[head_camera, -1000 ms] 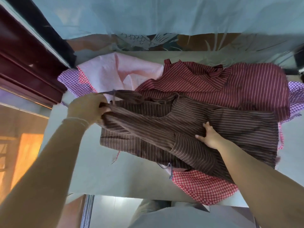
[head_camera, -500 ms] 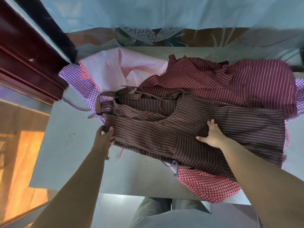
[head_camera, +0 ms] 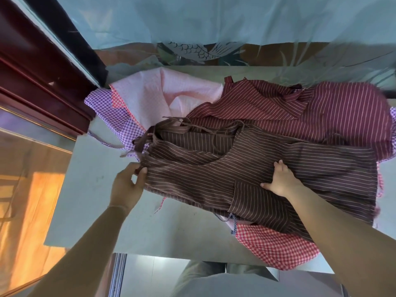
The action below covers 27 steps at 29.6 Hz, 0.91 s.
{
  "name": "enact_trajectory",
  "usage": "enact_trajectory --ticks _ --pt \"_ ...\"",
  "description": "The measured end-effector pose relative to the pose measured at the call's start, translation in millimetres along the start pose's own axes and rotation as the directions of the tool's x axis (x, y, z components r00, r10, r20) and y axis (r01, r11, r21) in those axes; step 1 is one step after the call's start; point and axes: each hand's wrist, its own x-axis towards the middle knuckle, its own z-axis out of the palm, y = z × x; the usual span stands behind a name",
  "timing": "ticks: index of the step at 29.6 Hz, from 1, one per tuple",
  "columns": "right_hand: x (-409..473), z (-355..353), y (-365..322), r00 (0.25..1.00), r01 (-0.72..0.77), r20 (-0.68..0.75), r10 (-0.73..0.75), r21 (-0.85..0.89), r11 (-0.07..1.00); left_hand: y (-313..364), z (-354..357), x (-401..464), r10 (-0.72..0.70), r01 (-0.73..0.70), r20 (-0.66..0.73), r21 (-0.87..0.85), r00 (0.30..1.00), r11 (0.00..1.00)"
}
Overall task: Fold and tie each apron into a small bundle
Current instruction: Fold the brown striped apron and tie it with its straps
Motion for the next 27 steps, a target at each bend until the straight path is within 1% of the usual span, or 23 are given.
enact_trajectory --ticks 2,3,4,5,6,7,9,10,11,12,13,14,15,16,17,18,19,20,21,22,23,25,27 --pt "-11.4 -7.7 -19.1 0.982 0.053 -0.175 -0.066 -0.075 0.996 1.3 15.0 15.0 -0.192 0.195 0.169 -0.002 0.967 0.981" --pt "-17.0 -10.3 -31.1 0.934 0.164 -0.295 -0.199 -0.139 0.977 0.7 22.0 21.5 -0.264 0.267 0.246 0.021 0.933 0.963" --pt "-21.2 -12.7 -46.0 0.845 0.309 -0.383 -0.374 -0.221 0.925 -0.9 28.0 28.0 -0.310 0.315 0.308 0.036 0.899 0.948" --pt "-25.6 -14.5 -62.3 0.738 0.446 -0.414 -0.534 -0.294 0.845 -0.4 31.6 33.0 -0.347 0.354 0.357 0.047 0.867 0.934" --pt "-28.0 -16.7 -79.5 0.653 0.547 -0.393 -0.647 -0.346 0.762 -1.7 35.3 38.2 -0.376 0.388 0.388 0.049 0.842 0.920" --pt "-28.6 -18.7 -96.1 0.607 0.610 -0.340 -0.718 -0.380 0.695 -3.2 37.4 41.9 -0.401 0.415 0.408 0.058 0.821 0.908" --pt "-26.7 -22.6 -121.7 0.612 0.638 -0.221 -0.760 -0.430 0.639 -3.9 33.8 43.9 -0.420 0.406 0.407 0.125 0.811 0.905" --pt "-24.1 -24.8 -129.2 0.620 0.635 -0.179 -0.764 -0.457 0.623 -3.1 28.8 42.4 -0.385 0.338 0.374 0.187 0.844 0.922" --pt "-22.5 -27.2 -131.9 0.615 0.639 -0.154 -0.774 -0.478 0.603 -4.2 23.8 39.8 -0.279 0.203 0.300 0.260 0.912 0.944" --pt "-19.8 -28.9 -132.2 0.596 0.650 -0.137 -0.792 -0.497 0.575 -8.9 18.2 37.1 -0.075 0.004 0.214 0.315 0.974 0.949" --pt "-18.0 -30.1 -129.6 0.574 0.660 -0.121 -0.810 -0.517 0.546 -14.6 11.5 32.9 0.160 -0.212 0.176 0.334 0.971 0.918" --pt "-15.7 -30.4 -125.3 0.560 0.667 -0.102 -0.822 -0.534 0.520 -21.7 6.2 29.8 0.377 -0.406 0.150 0.344 0.914 0.847" --pt "-14.4 -30.2 -119.7 0.557 0.670 -0.080 -0.827 -0.546 0.503 -27.2 2.1 28.4 0.500 -0.517 0.145 0.348 0.854 0.782" --pt "-12.7 -29.7 -115.1 0.562 0.668 -0.059 -0.825 -0.556 0.495 -32.2 0.5 28.9 0.553 -0.567 0.151 0.360 0.819 0.741" --pt "-10.8 -30.5 -113.0 0.573 0.663 -0.047 -0.818 -0.560 0.496 -37.1 1.5 30.0 0.540 -0.564 0.178 0.371 0.823 0.737" --pt "-8.9 -31.5 -111.9 0.583 0.656 -0.054 -0.811 -0.557 0.508 -34.8 2.2 31.2 0.466 -0.520 0.231 0.406 0.854 0.751" --pt "-7.5 -33.2 -111.9 0.592 0.646 -0.078 -0.803 -0.550 0.529 -31.6 3.6 33.0 0.336 -0.441 0.294 0.466 0.895 0.767" --pt "-5.7 -35.2 -112.8 0.601 0.629 -0.110 -0.792 -0.547 0.553 -28.2 4.1 36.1 0.142 -0.338 0.371 0.540 0.918 0.771" --pt "-3.5 -37.5 -115.3 0.612 0.608 -0.138 -0.779 -0.547 0.575 -26.9 4.9 39.9 -0.052 -0.228 0.418 0.590 0.907 0.774" --pt "-1.4 -39.2 -117.4 0.624 0.589 -0.153 -0.766 -0.552 0.590 -27.1 7.4 44.1 -0.187 -0.135 0.443 0.599 0.877 0.789" --pt "0.8 -40.6 -120.0 0.638 0.574 -0.153 -0.755 -0.559 0.598 -24.6 9.5 46.4 -0.254 -0.038 0.431 0.562 0.866 0.826" --pt "6.3 -41.7 -125.1 0.640 0.569 -0.146 -0.754 -0.570 0.593 -24.8 16.5 50.3 -0.342 0.213 0.363 0.351 0.867 0.912" --pt "9.9 -41.3 -130.5 0.594 0.603 -0.134 -0.793 -0.578 0.550 -29.9 25.2 53.2 -0.458 0.459 0.400 0.099 0.794 0.883"
